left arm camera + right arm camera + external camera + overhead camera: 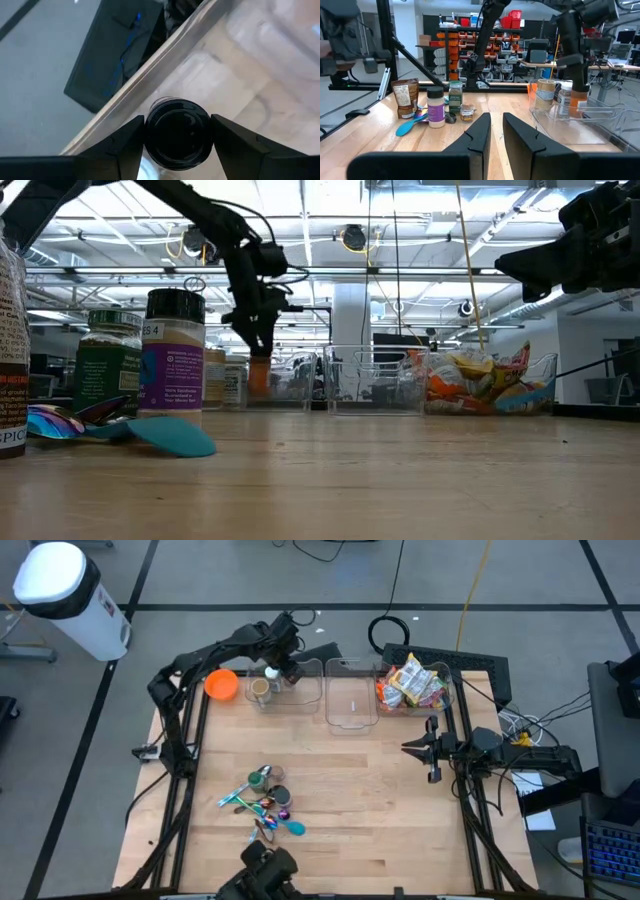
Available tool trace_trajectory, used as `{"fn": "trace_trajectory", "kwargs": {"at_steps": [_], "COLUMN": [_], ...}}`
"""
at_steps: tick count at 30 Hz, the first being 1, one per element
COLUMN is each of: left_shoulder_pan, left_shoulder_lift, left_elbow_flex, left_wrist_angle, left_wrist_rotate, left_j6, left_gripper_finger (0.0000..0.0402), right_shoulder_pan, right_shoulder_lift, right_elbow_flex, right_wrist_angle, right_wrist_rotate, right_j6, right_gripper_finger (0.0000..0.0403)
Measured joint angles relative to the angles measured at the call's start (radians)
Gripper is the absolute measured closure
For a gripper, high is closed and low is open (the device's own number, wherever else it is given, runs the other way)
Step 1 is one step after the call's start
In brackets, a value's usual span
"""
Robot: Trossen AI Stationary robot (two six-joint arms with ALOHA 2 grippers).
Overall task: Pick & Place Food Item
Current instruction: Put the left black seasoning bottle into the left transparent bin
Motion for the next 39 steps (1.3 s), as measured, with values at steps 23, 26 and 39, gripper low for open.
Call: {"fn": "trace_trajectory", "kwargs": {"at_steps": [23,26,39], "left_shoulder_pan": [0.033,0.025,0.019], "left_shoulder_lift": [0.009,0.009,0.014], "left_elbow_flex": [-0.080,-0.081,-0.083], "left_wrist_angle": [0.033,0.033,0.028], "left_wrist_rotate": [-0.029,-0.042,-0.008], "left_j6": [-0.050,-0.039,-0.035], "left_gripper_finger": [0.0174,0.0173,0.0120], "right_shoulder_pan": [0.000,0.000,0.000], "right_shoulder_lift": [0.000,0.000,0.000], "right_elbow_flex": [0.000,0.000,0.000], "right_wrist_angle": [0.000,0.000,0.000], "right_wrist_rotate": [0.000,0.000,0.000], "right_j6": [0.000,0.000,0.000], "right_gripper_finger": [0.0360,0.0360,0.0360]}}
